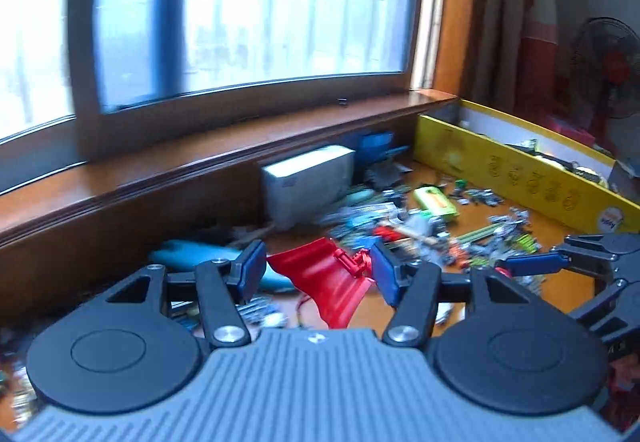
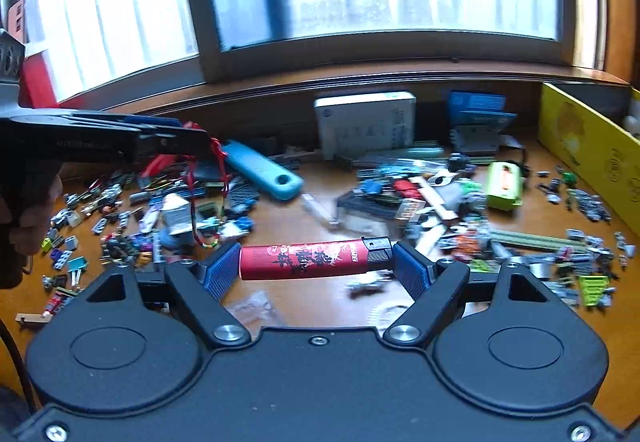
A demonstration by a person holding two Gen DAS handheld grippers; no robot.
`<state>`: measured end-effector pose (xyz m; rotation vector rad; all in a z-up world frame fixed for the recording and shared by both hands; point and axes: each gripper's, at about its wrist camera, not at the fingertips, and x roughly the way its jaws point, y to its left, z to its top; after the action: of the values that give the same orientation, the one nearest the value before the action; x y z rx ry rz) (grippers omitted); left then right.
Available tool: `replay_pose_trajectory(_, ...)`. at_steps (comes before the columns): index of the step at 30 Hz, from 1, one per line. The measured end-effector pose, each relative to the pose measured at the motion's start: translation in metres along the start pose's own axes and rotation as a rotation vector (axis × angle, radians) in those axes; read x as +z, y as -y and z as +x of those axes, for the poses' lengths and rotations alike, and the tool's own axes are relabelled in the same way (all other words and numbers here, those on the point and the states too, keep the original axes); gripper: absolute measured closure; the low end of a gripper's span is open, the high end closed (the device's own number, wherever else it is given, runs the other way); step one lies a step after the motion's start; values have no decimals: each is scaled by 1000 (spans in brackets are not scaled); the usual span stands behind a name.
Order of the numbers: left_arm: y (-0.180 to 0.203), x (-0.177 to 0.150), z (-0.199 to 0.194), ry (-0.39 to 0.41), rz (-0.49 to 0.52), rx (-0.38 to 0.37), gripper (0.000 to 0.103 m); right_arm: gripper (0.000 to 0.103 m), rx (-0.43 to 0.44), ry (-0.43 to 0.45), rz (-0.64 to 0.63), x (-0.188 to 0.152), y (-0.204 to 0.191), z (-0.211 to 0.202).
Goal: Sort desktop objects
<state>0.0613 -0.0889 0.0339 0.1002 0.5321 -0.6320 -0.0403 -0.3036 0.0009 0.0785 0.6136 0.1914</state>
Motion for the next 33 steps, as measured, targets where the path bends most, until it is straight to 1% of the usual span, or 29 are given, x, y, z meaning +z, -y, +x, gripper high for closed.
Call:
replay_pose_trajectory(5,49,17,42,-12,23,-51,42,23,-27,13,30,5,45,-15)
replay_pose_trajectory(7,66,21,59,-26,27,-73,31,22,-37,10,35,6,63,-19)
replay_pose_trajectory(8,74,23,67,-33,28,-70,25,22,-41,10,39,7,72,-20)
replay_pose_trajectory(9,81,24,73,-38,32,-61,21,22,-43,10,45,7,80,-22)
replay_pose_trajectory(12,94,21,87,-73,57,-68,17,22,-47,9,62,7,104,-24)
replay_pose_trajectory(15,98,13,96,-123,75,-50,16,22,-42,11,76,8,121,-22)
replay_pose_trajectory(18,92,0,98,-174,77,-16,16,22,-34,12,89,7,132,-19)
replay_pose_trajectory(24,72,-25,89,-237,3,25,17,23,-21,-4,117,4,145,-7)
replay_pose_trajectory(26,70,-29,91,-261,-5,16,20,23,-20,-14,119,2,146,-2)
replay_pose_trajectory(27,71,-30,92,-267,-6,9,23,23,-20,-18,119,2,146,0)
replay_pose_trajectory(28,72,-31,94,-268,-4,7,23,23,-19,-21,120,2,145,1)
replay_pose_trajectory(33,81,-31,112,-255,56,25,24,23,-12,-29,120,1,142,4)
